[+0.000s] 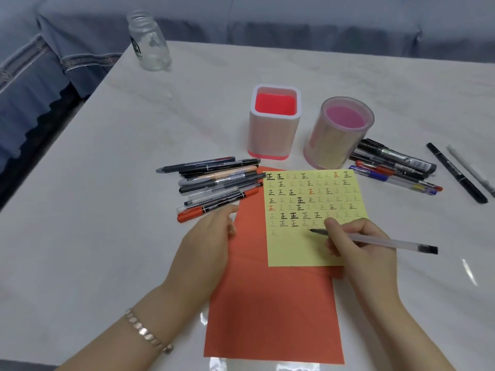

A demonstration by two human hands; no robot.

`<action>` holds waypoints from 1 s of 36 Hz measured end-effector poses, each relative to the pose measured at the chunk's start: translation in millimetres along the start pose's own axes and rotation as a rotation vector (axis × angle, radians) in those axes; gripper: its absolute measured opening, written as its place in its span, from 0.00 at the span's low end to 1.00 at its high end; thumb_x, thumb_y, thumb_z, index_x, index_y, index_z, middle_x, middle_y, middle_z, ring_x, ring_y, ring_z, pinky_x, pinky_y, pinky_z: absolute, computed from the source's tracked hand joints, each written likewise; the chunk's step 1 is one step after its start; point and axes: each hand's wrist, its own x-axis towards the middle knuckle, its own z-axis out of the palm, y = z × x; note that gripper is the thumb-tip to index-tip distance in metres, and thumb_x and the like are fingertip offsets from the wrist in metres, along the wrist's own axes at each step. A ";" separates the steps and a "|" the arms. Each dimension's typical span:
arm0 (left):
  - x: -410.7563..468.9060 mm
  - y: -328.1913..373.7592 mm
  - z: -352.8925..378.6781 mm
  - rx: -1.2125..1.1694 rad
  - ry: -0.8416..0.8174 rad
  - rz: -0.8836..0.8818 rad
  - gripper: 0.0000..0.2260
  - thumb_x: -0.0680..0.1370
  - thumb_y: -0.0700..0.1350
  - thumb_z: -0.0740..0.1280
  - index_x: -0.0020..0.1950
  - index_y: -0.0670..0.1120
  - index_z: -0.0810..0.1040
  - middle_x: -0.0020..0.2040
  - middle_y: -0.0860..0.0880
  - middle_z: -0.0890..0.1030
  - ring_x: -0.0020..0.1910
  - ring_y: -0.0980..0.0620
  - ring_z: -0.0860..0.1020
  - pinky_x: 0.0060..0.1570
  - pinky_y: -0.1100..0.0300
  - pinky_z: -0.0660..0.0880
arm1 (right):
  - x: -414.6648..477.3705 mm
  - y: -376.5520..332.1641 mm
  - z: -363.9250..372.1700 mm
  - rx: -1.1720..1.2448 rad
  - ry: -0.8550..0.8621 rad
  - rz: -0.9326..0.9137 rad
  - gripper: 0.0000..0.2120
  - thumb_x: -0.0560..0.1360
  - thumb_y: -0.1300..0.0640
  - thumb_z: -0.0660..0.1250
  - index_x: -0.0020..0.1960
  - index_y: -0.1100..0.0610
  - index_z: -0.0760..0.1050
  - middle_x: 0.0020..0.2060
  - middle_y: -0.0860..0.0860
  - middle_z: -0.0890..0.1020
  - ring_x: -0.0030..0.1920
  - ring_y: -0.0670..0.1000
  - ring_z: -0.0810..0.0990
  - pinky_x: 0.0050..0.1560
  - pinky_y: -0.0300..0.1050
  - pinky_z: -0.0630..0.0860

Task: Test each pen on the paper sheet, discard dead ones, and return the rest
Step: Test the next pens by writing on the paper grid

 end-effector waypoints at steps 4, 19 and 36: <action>-0.2 22.3 0.7 -0.249 0.016 -0.098 0.16 0.81 0.39 0.51 0.50 0.63 0.63 0.39 0.54 0.74 0.39 0.58 0.74 0.40 0.69 0.68 | -1.8 -2.8 -6.1 0.057 -0.031 0.006 0.12 0.70 0.59 0.71 0.31 0.60 0.72 0.24 0.52 0.79 0.27 0.46 0.75 0.33 0.32 0.72; 11.6 50.9 -5.6 -1.031 -0.187 -0.497 0.14 0.78 0.33 0.58 0.55 0.50 0.75 0.41 0.53 0.83 0.37 0.59 0.77 0.40 0.67 0.74 | -4.3 -20.3 -19.5 0.182 -0.044 0.022 0.11 0.70 0.60 0.69 0.32 0.60 0.71 0.23 0.52 0.78 0.25 0.46 0.75 0.30 0.34 0.73; 9.1 65.2 -20.3 -0.938 -0.238 -0.413 0.09 0.62 0.39 0.72 0.41 0.40 0.79 0.35 0.42 0.84 0.30 0.52 0.81 0.28 0.66 0.74 | -13.9 -48.6 -10.0 0.257 -0.145 0.007 0.22 0.70 0.46 0.57 0.31 0.64 0.74 0.21 0.55 0.79 0.21 0.46 0.73 0.25 0.30 0.68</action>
